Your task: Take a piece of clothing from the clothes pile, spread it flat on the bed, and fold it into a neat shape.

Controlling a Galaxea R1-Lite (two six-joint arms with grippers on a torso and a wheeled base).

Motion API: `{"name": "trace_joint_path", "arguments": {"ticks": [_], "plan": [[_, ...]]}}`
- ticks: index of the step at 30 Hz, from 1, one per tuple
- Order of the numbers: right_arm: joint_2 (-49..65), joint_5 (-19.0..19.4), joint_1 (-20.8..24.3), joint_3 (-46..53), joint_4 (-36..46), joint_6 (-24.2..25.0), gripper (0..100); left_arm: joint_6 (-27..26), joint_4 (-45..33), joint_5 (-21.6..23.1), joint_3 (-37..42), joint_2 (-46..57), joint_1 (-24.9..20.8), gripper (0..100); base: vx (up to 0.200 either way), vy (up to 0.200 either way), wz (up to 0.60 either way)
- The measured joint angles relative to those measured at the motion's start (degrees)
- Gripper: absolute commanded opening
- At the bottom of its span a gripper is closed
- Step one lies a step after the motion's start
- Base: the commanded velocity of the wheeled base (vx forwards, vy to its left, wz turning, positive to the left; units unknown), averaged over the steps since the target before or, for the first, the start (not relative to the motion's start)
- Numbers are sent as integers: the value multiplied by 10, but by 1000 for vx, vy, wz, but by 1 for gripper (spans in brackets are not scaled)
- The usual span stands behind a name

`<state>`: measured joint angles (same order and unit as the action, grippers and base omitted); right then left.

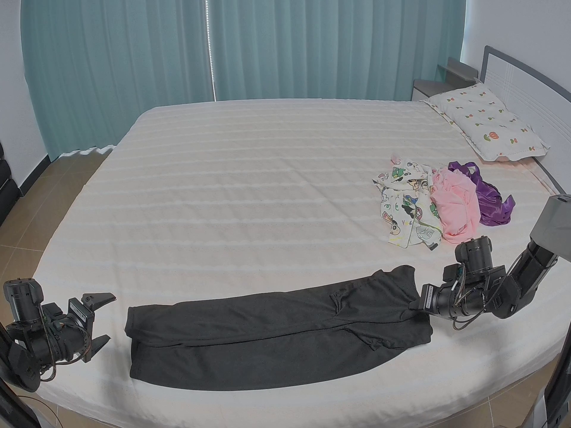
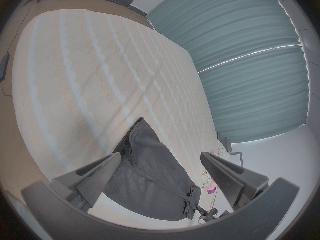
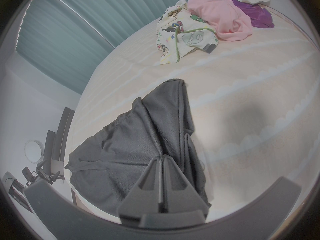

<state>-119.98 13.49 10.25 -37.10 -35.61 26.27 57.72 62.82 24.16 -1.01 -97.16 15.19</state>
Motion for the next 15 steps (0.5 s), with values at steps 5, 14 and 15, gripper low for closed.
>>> {"name": "trace_joint_path", "arguments": {"ticks": [5,14,15], "plan": [[4,1,-3,9,-8,0,100,0,0,0,0,0,0,100,0,0,0],[14,0,-8,23,-54,30,100,-37,1,-2,0,0,-1,100,0,0,0],[20,0,-11,26,-59,41,100,-54,0,-2,0,0,-1,100,0,0,0]]}}
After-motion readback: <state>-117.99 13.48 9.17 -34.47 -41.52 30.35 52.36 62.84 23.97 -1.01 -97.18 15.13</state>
